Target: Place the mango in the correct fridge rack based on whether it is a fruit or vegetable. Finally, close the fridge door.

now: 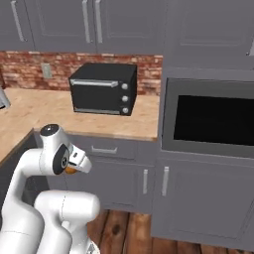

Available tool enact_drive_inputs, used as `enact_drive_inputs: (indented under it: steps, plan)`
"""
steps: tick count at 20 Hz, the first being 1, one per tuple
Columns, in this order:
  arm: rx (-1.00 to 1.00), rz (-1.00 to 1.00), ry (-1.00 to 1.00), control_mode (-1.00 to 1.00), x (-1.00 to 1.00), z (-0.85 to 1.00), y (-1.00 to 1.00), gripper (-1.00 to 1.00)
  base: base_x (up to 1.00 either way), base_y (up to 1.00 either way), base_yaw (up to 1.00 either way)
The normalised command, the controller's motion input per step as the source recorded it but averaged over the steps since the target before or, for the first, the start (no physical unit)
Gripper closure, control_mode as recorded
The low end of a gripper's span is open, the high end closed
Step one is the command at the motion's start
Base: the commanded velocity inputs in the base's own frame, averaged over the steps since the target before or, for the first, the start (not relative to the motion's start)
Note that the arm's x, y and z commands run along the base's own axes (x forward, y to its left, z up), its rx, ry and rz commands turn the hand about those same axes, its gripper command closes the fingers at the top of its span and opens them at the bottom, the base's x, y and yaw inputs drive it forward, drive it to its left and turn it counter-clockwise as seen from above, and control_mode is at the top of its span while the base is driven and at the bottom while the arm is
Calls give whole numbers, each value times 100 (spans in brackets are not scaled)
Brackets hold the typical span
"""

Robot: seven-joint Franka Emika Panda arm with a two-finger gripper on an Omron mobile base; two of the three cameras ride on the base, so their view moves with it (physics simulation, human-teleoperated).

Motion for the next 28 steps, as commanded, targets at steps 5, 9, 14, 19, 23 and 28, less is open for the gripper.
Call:
enact_drive_inputs:
  steps: [5, 9, 14, 19, 23, 28]
  plan:
    - [0, 0, 0, 100, 0, 0, 0, 100, -91, -21, -18]
    - [0, 0, 0, 100, 0, 0, 0, 100, -50, -27, -23]
    - [0, 0, 0, 100, 0, 0, 0, 100, -32, -71, -28]
    - [0, 0, 0, 100, 0, 0, 0, 100, -4, -100, -20]
    - [0, 0, 0, 100, 0, 0, 0, 100, 0, -100, -20]
    - [0, 0, 0, 100, 0, 0, 0, 100, 0, -100, -17]
